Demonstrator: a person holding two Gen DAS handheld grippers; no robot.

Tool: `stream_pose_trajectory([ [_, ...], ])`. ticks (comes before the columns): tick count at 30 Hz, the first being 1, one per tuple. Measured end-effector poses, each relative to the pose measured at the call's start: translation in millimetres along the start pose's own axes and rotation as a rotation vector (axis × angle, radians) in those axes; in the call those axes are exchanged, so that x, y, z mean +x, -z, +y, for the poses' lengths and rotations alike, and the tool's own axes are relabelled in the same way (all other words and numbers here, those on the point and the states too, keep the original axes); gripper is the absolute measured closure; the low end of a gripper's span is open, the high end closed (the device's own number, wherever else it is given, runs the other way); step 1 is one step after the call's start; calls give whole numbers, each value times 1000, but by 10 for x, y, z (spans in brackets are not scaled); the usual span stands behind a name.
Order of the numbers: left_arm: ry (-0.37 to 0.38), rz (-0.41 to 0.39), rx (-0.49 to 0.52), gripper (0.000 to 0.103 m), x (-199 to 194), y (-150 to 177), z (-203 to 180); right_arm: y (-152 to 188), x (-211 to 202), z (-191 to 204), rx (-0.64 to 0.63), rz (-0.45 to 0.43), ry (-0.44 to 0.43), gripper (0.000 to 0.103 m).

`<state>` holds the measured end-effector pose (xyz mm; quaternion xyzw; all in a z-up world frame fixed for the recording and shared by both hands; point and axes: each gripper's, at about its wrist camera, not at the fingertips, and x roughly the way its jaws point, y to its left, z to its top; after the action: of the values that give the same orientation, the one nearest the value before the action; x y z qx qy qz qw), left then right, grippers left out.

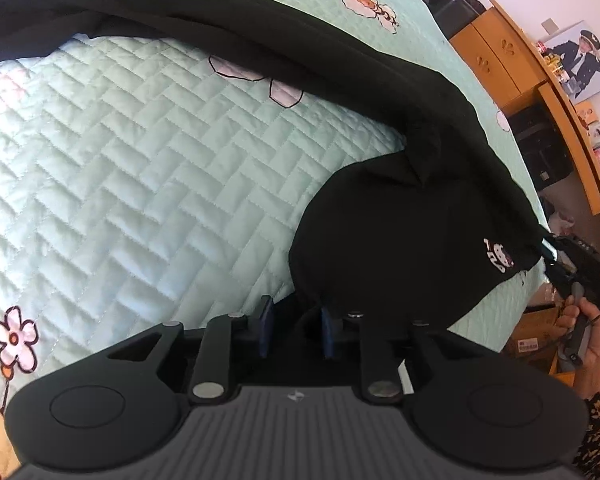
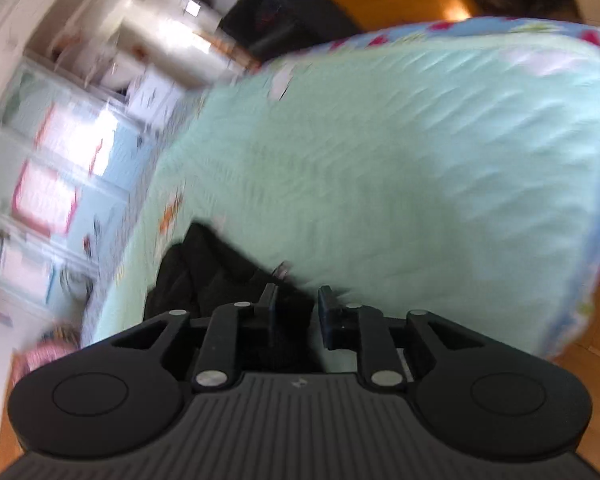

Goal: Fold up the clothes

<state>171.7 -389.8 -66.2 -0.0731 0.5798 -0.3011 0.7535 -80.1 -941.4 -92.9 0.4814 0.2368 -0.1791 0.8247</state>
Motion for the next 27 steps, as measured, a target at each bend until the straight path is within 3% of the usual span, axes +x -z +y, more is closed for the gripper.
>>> stream_pose_trajectory([
  [2,-9,-9,-19,76,21,-2,-24,-41,-168,70,-70,-84,62,74],
  [4,-5,-31,-48,72,-3,12,-16,-128,-203,252,-204,-133,49,73],
  [6,2,-58,-74,69,-47,29,-7,-237,-44,499,-317,-107,-20,70],
  [8,26,-85,-107,67,-103,42,13,-321,246,783,-412,-59,-102,59],
  [9,41,-97,-123,67,-132,41,19,-359,412,911,-445,-29,-141,48],
  [10,50,-109,-133,67,-161,28,23,-399,605,1028,-458,9,-178,43],
  [13,68,-141,-165,63,-238,-15,38,-520,1167,1311,-469,126,-264,43],
  [18,84,-167,-217,61,-266,-82,131,-596,1847,1527,-426,357,-279,43],
  [21,89,-164,-235,61,-235,-114,197,-567,1947,1560,-417,385,-240,43],
  [25,106,-146,-262,61,-156,-125,272,-614,1943,1562,-376,416,-278,43],
  [27,111,-143,-263,61,-137,-123,299,-659,1898,1572,-395,385,-241,43],
])
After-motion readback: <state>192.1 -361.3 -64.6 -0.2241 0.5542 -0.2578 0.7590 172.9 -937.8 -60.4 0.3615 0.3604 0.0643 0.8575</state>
